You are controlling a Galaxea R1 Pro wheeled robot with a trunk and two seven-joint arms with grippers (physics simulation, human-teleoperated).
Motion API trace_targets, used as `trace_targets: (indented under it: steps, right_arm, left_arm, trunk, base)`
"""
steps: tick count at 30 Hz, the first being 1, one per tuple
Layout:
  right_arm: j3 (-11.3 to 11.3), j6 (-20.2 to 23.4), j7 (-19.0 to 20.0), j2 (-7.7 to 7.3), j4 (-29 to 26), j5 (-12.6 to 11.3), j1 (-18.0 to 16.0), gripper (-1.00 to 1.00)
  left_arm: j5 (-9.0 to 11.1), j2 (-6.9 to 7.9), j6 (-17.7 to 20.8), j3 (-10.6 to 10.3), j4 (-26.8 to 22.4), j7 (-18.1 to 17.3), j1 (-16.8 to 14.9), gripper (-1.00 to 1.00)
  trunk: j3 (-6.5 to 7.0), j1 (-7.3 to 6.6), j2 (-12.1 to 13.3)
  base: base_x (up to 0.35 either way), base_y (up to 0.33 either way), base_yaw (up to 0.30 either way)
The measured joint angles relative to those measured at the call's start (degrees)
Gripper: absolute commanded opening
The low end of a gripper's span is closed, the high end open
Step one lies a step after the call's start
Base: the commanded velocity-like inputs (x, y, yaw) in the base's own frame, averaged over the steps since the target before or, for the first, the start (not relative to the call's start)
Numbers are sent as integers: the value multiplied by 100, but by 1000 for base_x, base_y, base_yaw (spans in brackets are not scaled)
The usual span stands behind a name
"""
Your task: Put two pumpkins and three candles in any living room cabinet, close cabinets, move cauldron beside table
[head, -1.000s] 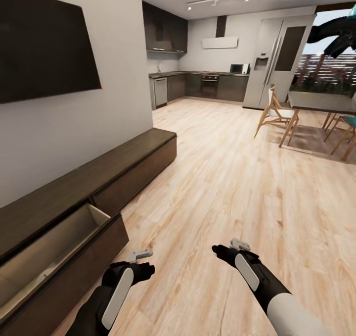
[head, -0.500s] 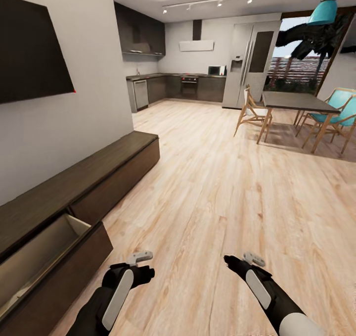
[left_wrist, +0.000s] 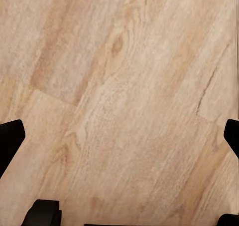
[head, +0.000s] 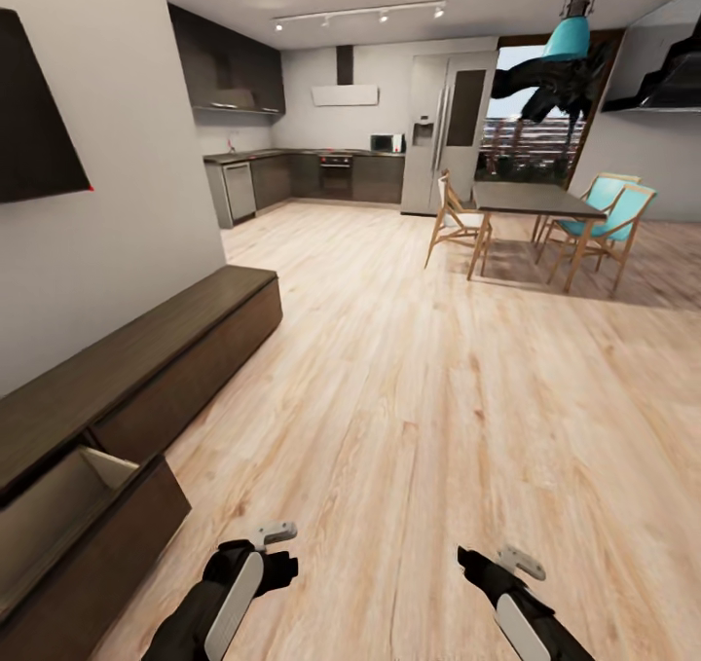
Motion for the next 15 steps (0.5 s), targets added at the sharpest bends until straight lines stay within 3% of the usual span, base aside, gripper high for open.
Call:
trace_targets:
  steps: [10,15]
  right_arm:
    - [24,-6,6,16,44,53,33,100]
    - [1,-13,12,-6,73,45,46,100]
  left_arm:
    - [-14,-31,-57,-30,8,6,1,100]
    - [-15,-9,-60,-36,10,4,2,100]
  trunk:
    - [-2,0,0]
    - [76,-109,199]
  base:
    - [0,0,-277]
    - [0,0,-224]
